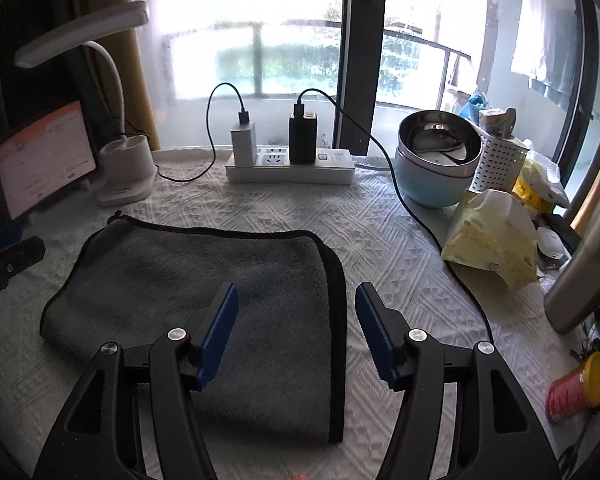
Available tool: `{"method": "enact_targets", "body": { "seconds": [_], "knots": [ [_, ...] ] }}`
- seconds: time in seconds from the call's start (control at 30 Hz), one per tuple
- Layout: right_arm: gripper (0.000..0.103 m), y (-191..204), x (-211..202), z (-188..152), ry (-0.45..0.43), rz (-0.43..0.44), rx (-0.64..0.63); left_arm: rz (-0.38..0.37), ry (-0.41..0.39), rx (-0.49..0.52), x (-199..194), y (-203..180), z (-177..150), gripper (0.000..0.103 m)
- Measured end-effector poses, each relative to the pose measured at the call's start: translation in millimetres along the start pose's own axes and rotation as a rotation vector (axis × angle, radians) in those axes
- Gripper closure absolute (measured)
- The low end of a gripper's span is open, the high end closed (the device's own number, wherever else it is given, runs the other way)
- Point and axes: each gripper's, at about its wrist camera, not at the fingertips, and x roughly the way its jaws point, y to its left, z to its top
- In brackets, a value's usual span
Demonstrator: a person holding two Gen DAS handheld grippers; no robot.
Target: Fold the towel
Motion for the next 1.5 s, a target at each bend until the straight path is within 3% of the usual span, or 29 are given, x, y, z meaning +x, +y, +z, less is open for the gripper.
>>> {"method": "enact_targets", "body": {
  "seconds": [0.87, 1.23, 1.5],
  "knots": [
    [0.039, 16, -88, -38, -0.083, -0.01, -0.013, -0.009, -0.077, -0.014, -86, -6, -33, 0.023],
    [0.039, 23, -134, -46, -0.149, -0.013, -0.025, 0.031, -0.143, -0.007, -127, -4, -39, 0.023],
    [0.039, 26, -176, -46, -0.223, -0.026, -0.036, 0.048, -0.235, 0.01, -169, -6, -36, 0.023]
  ]
}}
